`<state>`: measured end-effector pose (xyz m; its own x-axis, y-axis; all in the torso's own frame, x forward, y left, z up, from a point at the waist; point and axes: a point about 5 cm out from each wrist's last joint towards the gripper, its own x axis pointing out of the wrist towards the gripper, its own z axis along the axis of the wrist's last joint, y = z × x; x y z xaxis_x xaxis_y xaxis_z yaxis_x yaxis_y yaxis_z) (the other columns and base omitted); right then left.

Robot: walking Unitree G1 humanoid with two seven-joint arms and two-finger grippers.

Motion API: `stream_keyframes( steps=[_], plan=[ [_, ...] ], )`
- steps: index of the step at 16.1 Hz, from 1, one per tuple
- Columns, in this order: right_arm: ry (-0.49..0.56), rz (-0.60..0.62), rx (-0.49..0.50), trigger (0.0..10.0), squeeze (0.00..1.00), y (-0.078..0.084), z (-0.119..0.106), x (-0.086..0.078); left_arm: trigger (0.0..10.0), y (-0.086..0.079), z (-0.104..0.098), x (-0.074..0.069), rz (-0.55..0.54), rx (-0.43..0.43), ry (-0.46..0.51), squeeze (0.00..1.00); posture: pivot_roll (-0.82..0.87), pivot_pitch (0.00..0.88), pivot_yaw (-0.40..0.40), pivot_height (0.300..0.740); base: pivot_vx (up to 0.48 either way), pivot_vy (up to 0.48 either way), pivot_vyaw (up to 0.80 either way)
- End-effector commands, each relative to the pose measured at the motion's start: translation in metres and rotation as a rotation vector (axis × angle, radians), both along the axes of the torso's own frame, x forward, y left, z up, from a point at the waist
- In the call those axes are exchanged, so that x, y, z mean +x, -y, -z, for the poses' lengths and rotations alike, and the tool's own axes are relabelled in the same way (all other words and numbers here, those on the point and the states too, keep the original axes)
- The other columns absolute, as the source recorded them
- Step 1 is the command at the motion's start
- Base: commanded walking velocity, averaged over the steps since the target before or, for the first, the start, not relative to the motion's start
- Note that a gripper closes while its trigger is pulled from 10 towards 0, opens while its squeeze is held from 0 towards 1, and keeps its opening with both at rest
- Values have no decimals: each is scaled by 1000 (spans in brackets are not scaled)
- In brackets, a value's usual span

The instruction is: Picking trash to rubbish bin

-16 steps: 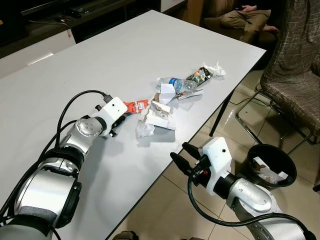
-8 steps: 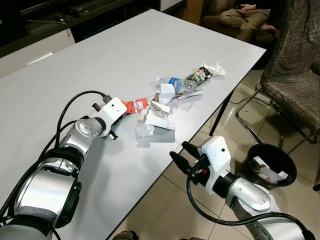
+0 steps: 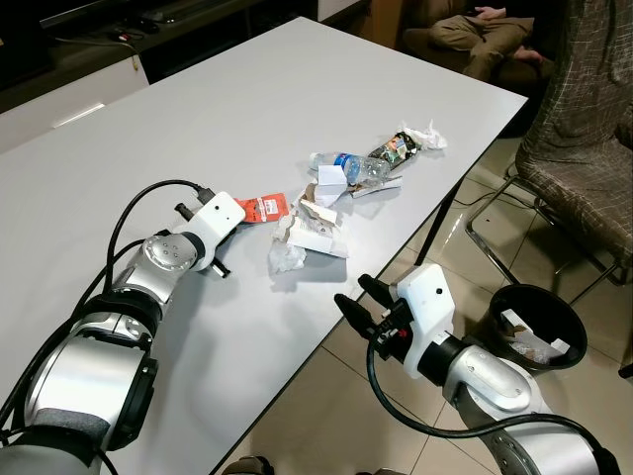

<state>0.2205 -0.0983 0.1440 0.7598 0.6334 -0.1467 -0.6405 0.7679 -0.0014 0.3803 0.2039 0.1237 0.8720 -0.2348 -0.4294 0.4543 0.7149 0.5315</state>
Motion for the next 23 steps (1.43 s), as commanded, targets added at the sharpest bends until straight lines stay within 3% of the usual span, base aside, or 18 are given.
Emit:
stream_keyframes(
  steps=[1, 3, 4, 7, 9, 12, 15, 19, 20, 21, 23],
  plan=[
    [9, 14, -13, 10000, 0, 0, 2, 3, 0, -9, 0, -2, -23, -19, -7, 0, -10, 105, 13, 740, 0, 0, 0],
    [20, 96, -40, 10000, 0, 3, 4, 12, 0, -15, -8, -1, -35, -49, 40, 0, -4, 99, 12, 740, 0, 0, 0],
    [12, 188, -7, 10000, 1000, 6, 6, 22, 0, -22, -18, 0, -43, -102, 104, 0, 5, 93, 8, 740, 0, 0, 0],
    [26, 162, 43, 10000, 1000, -7, 6, 34, 0, -39, -38, -11, -53, -211, 245, 0, 32, 85, -10, 740, 0, 0, 0],
    [36, 122, 102, 10000, 1000, -26, 6, 52, 0, -43, -54, -40, -97, -326, 358, 0, 51, 83, -27, 740, 0, 0, 0],
    [44, 68, 110, 10000, 1000, -40, 5, 66, 0, -37, -57, -60, -106, -371, 381, 0, 61, 83, -36, 740, 0, 0, 0],
    [51, -34, 23, 10000, 1000, -57, 12, 93, 0, -26, -55, -92, -118, -388, 330, 0, 75, 84, -53, 740, 0, 0, 0],
    [47, -50, -117, 10000, 1000, -62, 15, 115, 0, -21, -58, -105, -114, -375, 298, 0, 86, 86, -64, 740, 0, 0, 0],
    [13, -75, -118, 10000, 302, -62, 17, 116, 0, -20, -60, -106, -113, -374, 297, 0, 87, 88, -65, 740, 0, 0, 0],
    [-5, -83, -108, 10000, 0, -63, 19, 116, 0, -19, -60, -107, -114, -374, 295, 0, 88, 88, -65, 740, 0, 0, 0],
    [-44, -122, -122, 10000, 0, -62, 31, 118, 0, -16, -63, -112, -116, -367, 270, 0, 89, 91, -64, 740, 0, 0, 0]
  ],
)
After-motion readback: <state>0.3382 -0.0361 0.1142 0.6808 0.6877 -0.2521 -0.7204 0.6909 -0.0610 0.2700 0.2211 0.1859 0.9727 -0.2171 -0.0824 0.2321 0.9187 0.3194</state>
